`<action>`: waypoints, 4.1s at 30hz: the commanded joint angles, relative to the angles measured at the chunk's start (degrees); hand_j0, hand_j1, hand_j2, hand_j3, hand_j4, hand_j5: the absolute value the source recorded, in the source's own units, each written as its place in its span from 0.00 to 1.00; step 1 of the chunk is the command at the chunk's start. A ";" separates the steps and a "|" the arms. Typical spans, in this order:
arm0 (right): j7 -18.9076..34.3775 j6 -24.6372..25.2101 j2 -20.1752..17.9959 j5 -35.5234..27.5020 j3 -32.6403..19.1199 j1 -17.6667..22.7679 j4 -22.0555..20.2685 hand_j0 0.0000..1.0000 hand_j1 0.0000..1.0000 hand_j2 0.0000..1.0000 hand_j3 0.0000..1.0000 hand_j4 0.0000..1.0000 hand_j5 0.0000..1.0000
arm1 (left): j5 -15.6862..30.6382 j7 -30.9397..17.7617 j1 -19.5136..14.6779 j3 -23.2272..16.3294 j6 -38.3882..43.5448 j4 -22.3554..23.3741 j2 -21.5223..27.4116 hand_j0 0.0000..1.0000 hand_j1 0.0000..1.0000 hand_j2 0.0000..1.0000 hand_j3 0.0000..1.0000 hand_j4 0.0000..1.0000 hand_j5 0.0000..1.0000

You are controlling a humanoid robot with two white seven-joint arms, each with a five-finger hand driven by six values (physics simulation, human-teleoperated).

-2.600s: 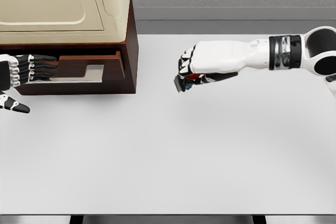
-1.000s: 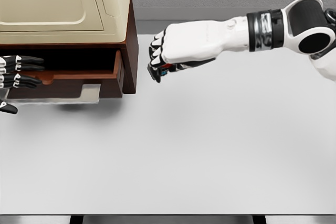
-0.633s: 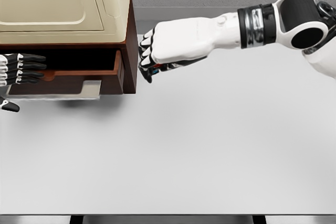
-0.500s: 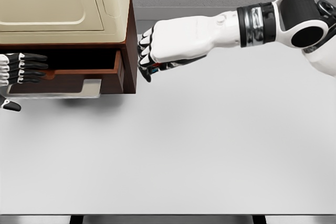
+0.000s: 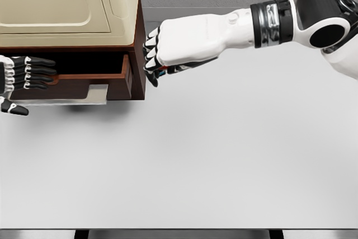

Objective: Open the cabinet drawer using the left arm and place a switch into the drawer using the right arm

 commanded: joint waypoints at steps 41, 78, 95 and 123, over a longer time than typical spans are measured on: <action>-0.04 5.56 13.85 -0.53 4.69 -7.73 8.13 0.45 0.45 0.45 0.45 0.45 0.45 | 0.34 0.00 1.23 -0.25 3.87 0.00 -2.67 0.94 0.94 0.94 0.94 0.94 0.94; -0.04 5.21 24.31 0.09 7.16 -9.58 23.25 0.44 0.44 0.44 0.44 0.44 0.44 | 0.17 0.00 1.15 -0.25 7.13 -0.18 -3.90 0.92 0.92 0.92 0.92 0.92 0.92; -0.04 5.39 27.04 0.09 7.16 -10.72 24.13 0.44 0.44 0.44 0.44 0.44 0.44 | 2.89 0.00 1.15 -0.25 8.09 -0.18 -3.72 1.00 1.00 1.00 1.00 1.00 1.00; -0.04 5.39 24.49 0.35 7.16 -10.11 27.29 1.00 1.00 1.00 1.00 1.00 1.00 | 2.80 0.00 2.02 -0.78 13.01 -0.18 -2.67 1.00 1.00 1.00 1.00 1.00 1.00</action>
